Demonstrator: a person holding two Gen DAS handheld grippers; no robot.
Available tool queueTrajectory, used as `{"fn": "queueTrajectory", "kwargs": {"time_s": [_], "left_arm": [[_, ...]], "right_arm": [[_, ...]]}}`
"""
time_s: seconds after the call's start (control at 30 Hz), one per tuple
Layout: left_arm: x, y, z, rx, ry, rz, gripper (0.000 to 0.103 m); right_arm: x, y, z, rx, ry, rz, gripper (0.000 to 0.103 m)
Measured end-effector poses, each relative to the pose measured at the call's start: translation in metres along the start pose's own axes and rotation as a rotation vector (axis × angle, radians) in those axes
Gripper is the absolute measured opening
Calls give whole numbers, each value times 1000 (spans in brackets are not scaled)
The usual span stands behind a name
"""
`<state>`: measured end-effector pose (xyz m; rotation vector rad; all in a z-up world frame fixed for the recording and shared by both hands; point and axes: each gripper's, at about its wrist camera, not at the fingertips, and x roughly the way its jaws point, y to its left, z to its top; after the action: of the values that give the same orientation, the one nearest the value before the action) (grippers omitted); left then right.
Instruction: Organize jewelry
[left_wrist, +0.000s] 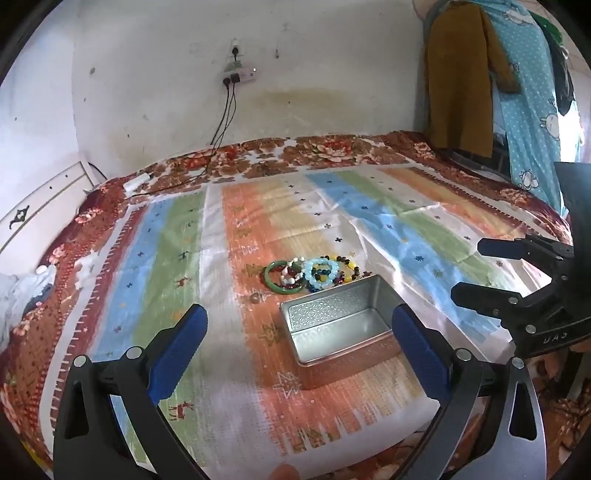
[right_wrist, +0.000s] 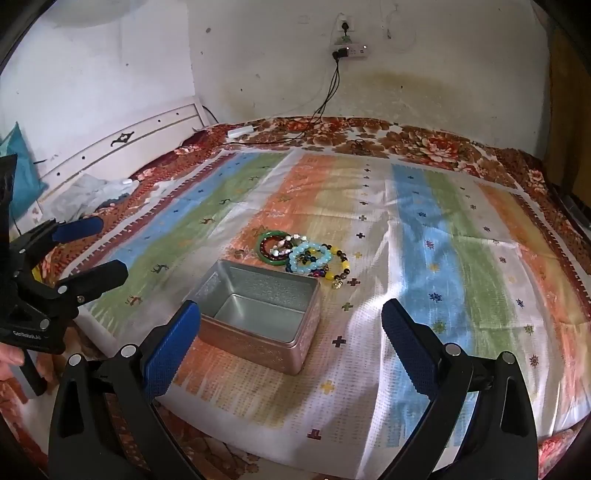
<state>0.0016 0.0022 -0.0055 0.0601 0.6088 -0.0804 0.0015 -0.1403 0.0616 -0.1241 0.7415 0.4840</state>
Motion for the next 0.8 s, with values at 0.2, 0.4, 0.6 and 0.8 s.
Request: {"fn": "queueTrajectory", "kwargs": {"time_s": [0.2,0.4,0.6,0.8], "left_arm": [[4,0,0,-7,30,-16,98],[4,1,-1,-10,31,-3,98],[4,0,-1,-11,32,-1,98],[4,0,-2,-13,42,8,98]], "right_arm": [[-3,-2,1,1,-3,30,99],[-4,-3,2,1,-4,35,99],[-5,1,2,-18,-10,17,99],[-7,1,2,-17,-20,21,99]]}}
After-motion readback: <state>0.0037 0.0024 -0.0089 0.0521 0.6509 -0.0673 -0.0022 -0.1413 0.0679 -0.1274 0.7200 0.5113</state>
